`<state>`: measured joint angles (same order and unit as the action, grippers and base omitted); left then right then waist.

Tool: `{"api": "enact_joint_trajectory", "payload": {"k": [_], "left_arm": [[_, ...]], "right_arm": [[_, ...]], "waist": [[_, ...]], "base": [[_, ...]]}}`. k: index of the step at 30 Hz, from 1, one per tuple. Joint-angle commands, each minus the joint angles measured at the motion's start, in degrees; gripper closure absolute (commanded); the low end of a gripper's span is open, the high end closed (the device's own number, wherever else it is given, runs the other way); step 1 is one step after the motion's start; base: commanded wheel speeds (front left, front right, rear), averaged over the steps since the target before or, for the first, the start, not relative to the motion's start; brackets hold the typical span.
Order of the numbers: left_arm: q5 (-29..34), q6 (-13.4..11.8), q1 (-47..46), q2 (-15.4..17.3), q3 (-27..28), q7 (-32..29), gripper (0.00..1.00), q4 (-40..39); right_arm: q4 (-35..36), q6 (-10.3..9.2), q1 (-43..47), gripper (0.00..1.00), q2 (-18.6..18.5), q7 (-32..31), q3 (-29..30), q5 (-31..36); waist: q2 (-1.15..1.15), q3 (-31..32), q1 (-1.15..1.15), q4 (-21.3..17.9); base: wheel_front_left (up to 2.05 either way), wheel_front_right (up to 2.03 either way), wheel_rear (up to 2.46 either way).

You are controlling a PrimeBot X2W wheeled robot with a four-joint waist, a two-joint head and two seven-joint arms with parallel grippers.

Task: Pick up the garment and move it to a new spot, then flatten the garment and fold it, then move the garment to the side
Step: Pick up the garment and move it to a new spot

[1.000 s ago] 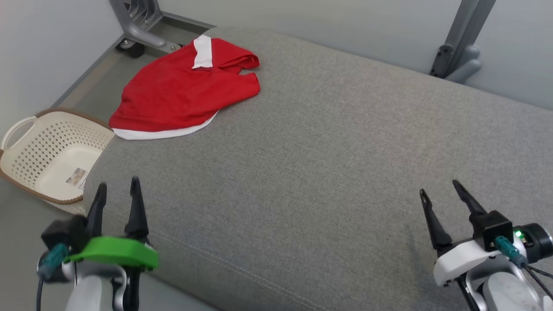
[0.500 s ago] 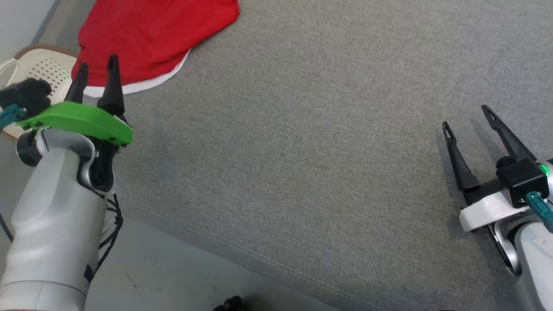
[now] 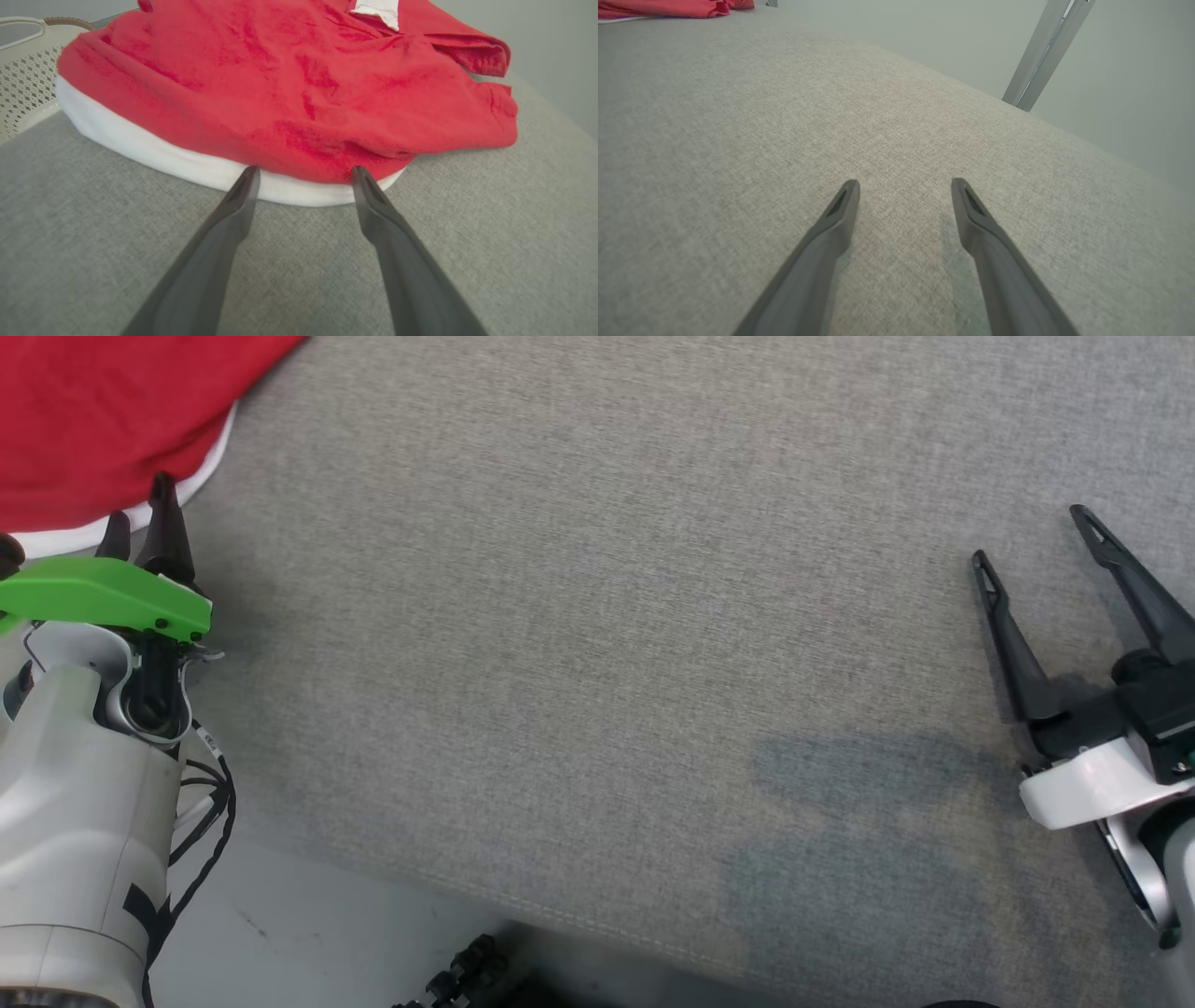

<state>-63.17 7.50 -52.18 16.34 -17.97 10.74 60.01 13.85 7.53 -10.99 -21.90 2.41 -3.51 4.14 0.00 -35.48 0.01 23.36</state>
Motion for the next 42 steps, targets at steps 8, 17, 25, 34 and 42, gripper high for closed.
{"api": "enact_joint_trajectory", "payload": {"k": [8, 17, 25, 34, 42], "left_arm": [[-3.91, -0.03, -1.48, 0.81, -3.26, 1.05, 0.0, 0.93], [-7.05, -0.07, -1.82, 1.88, -5.95, 1.26, 0.0, 3.46], [-8.65, -0.06, -1.51, 1.9, -8.01, 1.16, 1.0, 3.83], [-10.53, -0.06, -0.06, 2.74, -10.37, 2.0, 1.0, 1.02], [-11.05, -0.06, 1.71, 3.99, -15.11, 2.79, 1.0, -6.41]], "right_arm": [[4.73, -0.09, 3.48, 0.0, -1.05, -2.83, 2.22, -0.99], [6.97, -0.09, 4.05, 0.0, -1.69, -4.34, 2.4, -1.67], [8.04, -0.09, 5.23, 0.0, -1.94, -4.99, 3.27, -2.13], [6.69, -0.09, 5.53, 0.0, -1.1, -4.22, 2.76, -2.58], [3.3, -0.09, 5.2, 0.0, 0.84, -1.79, 1.39, -3.04]], "waist": [[0.0, -2.02, -0.01, -2.01], [0.0, -1.79, -0.01, -2.93], [0.0, -1.05, -0.01, -3.11], [0.0, 1.4, -0.01, -2.88], [0.0, 4.95, -0.01, -3.14]], "base": [[0.0, 0.0, 0.0], [0.0, 0.0, 0.0], [0.0, 0.0, 0.0], [0.0, 0.0, 0.0], [0.0, 0.0, 0.0]]}}
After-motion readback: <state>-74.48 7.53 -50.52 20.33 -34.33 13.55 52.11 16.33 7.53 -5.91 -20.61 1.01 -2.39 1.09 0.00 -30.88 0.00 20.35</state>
